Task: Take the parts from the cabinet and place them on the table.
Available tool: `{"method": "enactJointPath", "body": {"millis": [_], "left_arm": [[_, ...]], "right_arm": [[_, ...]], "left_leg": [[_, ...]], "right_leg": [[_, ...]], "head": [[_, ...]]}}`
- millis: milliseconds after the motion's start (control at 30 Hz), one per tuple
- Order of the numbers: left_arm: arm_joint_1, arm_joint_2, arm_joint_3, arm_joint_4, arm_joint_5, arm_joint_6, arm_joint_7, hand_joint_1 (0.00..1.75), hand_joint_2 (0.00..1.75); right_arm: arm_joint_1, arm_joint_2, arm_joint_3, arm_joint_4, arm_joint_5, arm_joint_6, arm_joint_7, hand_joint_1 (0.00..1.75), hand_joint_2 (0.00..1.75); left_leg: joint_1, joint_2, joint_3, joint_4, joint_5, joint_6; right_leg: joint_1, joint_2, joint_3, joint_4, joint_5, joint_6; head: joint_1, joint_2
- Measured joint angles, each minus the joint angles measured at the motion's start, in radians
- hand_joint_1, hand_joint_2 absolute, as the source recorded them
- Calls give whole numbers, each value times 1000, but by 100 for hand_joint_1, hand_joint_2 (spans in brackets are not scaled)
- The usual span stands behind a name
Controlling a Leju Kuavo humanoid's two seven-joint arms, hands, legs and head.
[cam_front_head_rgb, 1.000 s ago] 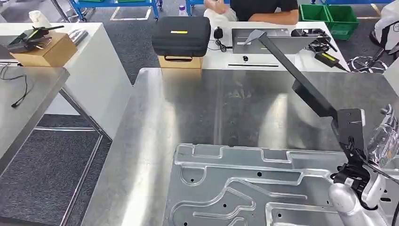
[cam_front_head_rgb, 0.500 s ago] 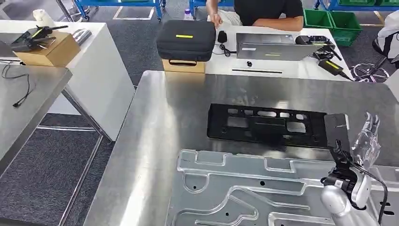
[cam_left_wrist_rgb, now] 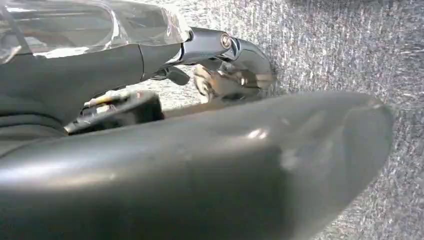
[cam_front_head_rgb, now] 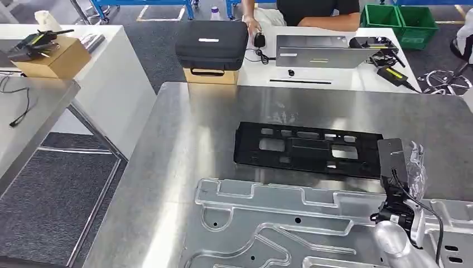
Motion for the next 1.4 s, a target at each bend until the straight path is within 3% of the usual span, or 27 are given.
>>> {"method": "enactJointPath", "body": {"millis": [33, 100, 167, 200, 233, 300, 367, 433, 500, 533, 567, 667, 700, 767, 833, 867, 900, 967, 1033, 1067, 1100, 1200, 1233, 1267, 1333, 1367, 1400], "left_arm": [[-1, 10, 1, 0, 1, 3, 0, 0, 0], [-2, 6, 1, 0, 0, 3, -2, 0, 0], [-2, 5, 1, 0, 1, 5, -4, 0, 0], [-3, 4, 1, 0, 2, 6, -5, 0, 0], [-4, 5, 1, 0, 2, 10, -5, 0, 0], [-3, 4, 2, 0, 8, 15, -8, 0, 0], [-1, 0, 1, 0, 15, 18, -8, 0, 0], [1, 0, 1, 0, 18, 18, -9, 0, 0], [1, 0, 2, 0, 18, 18, -9, 0, 0], [1, 2, 2, 0, 18, 19, -9, 0, 0], [0, 1, 1, 0, 18, 20, -9, 0, 0], [8, 1, 1, 0, 19, 19, -10, 0, 0], [10, 6, 1, 0, 20, 20, -10, 0, 0], [13, 5, 1, 0, 21, 19, -10, 0, 0], [11, 5, 1, 0, 27, 18, -10, 0, 0], [11, 5, 1, 0, 31, 18, -10, 0, 0], [11, 5, 1, 0, 32, 18, -10, 0, 0], [12, 5, 1, 0, 35, 18, -10, 0, 0], [9, 5, 1, 0, 35, 18, -11, 0, 0], [5, 6, 1, 0, 35, 18, -11, 0, 0], [4, 6, 1, 0, 35, 18, -12, 0, 0], [8, 6, 1, 0, 35, 17, -12, 0, 0], [9, 5, 1, 0, 36, 18, -12, 0, 0], [10, 5, 1, 0, 36, 18, -12, 0, 0], [10, 5, 1, 0, 37, 18, -13, 0, 0], [11, 4, 1, 0, 37, 18, -15, 0, 0], [12, 3, 1, 0, 37, 18, -15, 0, 0]], "right_arm": [[1, 10, 3, 0, -11, -17, -27, 0, 0], [2, 17, 6, 0, -39, -49, -71, 0, 0], [11, 32, 14, -6, -59, -60, -119, 0, 0], [18, 38, 14, -19, -76, -63, -155, 0, 0], [24, 48, 14, -28, -95, -63, -192, 0, 0], [35, 63, 14, -46, -149, -63, -265, 0, 0], [57, 86, 14, -67, -201, -63, -320, 0, 0], [67, 100, 14, -84, -238, -63, -354, 0, 0], [71, 113, 14, -105, -262, -63, -380, 0, 0], [74, 119, 14, -113, -269, -63, -387, 0, 0], [76, 127, 16, -122, -281, -63, -395, 0, 0], [91, 141, 18, -142, -332, -63, -426, 0, 0], [94, 147, 19, -148, -350, -63, -438, 0, 0], [97, 152, 19, -164, -385, -63, -458, 0, 0], [98, 155, 19, -178, -427, -63, -487, 0, 0], [99, 156, 20, -184, -442, -63, -497, 0, 0], [100, 158, 21, -189, -452, -63, -507, 0, 0], [104, 162, 24, -201, -460, -63, -518, 0, 0], [104, 163, 28, -209, -459, -63, -523, 0, 0], [104, 164, 32, -224, -456, -63, -526, 0, 0], [105, 165, 32, -230, -454, -63, -525, 0, 0], [108, 169, 41, -237, -433, -63, -523, 0, 0], [109, 169, 44, -240, -420, -63, -523, 0, 0], [108, 170, 46, -243, -409, -63, -521, 0, 0], [109, 170, 48, -250, -392, -63, -519, 0, 0], [109, 171, 53, -253, -383, -63, -517, 0, 0], [110, 171, 58, -257, -370, -63, -512, 0, 0]], "left_leg": [[-16, 2, 25, -56, 2, 25], [-19, 3, 28, -62, 15, 18], [-20, 2, 32, -76, 24, 21], [-4, 7, 43, -106, 41, 10], [-5, 6, 45, -115, 48, 8], [-4, 8, 40, -114, 56, 9], [-3, 7, 29, -113, 65, 6], [0, 7, 12, -106, 75, -1], [8, 8, -8, -92, 83, -11], [2, 7, -18, -81, 86, -17], [1, 8, -25, -76, 90, -20], [-3, 5, -31, -75, 112, -30], [0, 5, -37, -71, 108, -34], [10, 4, -67, 16, 2, -61], [29, 4, -110, 199, -119, -80], [35, 4, -119, 267, -145, -84], [40, 4, -112, 294, -137, -85], [43, 4, -36, 219, -72, -81], [39, 3, 87, 45, -33, -66], [31, 0, 161, -76, -63, -52], [26, 0, 182, -129, -76, -51], [17, -2, 161, -132, -42, -42], [28, 0, 159, -143, -24, -38], [25, -4, 147, -144, -13, -28], [21, -8, 123, -138, 6, -19], [17, -10, 110, -135, 15, -17], [13, -15, 93, -130, 25, -15]], "right_leg": [[2, -1, 2, -3, 3, -2], [-3, -2, 1, -8, 7, -3], [-1, -4, 5, -15, 12, 0], [1, -5, 1, -4, -5, -1], [7, -3, -5, 22, -40, 1], [5, -2, -46, 163, -142, 7], [5, -2, -76, 284, -197, 14], [1, -3, -23, 228, -152, 24], [-7, -4, 91, 51, -80, 40], [-13, -5, 137, -31, -94, 53], [-6, 5, 143, -40, -78, 27], [-4, 4, 126, -32, -67, 6], [-15, -1, 119, -35, -59, -9], [-13, -2, 99, -34, -43, -34], [-14, -3, 73, -34, -26, -39], [-14, -3, 61, -34, -16, -38], [-14, -4, 49, -34, -8, -37], [-14, -4, 27, -34, 10, -32], [-14, -2, 12, -34, 25, -27], [-13, -2, 5, -34, 34, -21], [-17, -4, 3, -38, 47, -12], [-22, -8, 1, -63, 80, 10], [-22, -7, -7, -54, 53, 10], [-18, -6, -23, -13, -7, 4], [-14, -6, -66, 151, -132, 1], [-9, -5, -85, 233, -167, 1], [-4, -4, -91, 290, -170, 1]], "head": [[6, 0], [3, 0], [3, 0], [2, 0], [3, 0], [3, 0], [3, 0], [3, 0], [4, 0], [5, 0], [8, 0], [7, 0], [8, 0], [2, 0], [0, 0], [0, 0], [0, 0], [0, 0], [0, 0], [0, 0], [1, 0], [0, 0], [0, 0], [0, 0], [1, 0], [0, 0], [0, 0]]}}
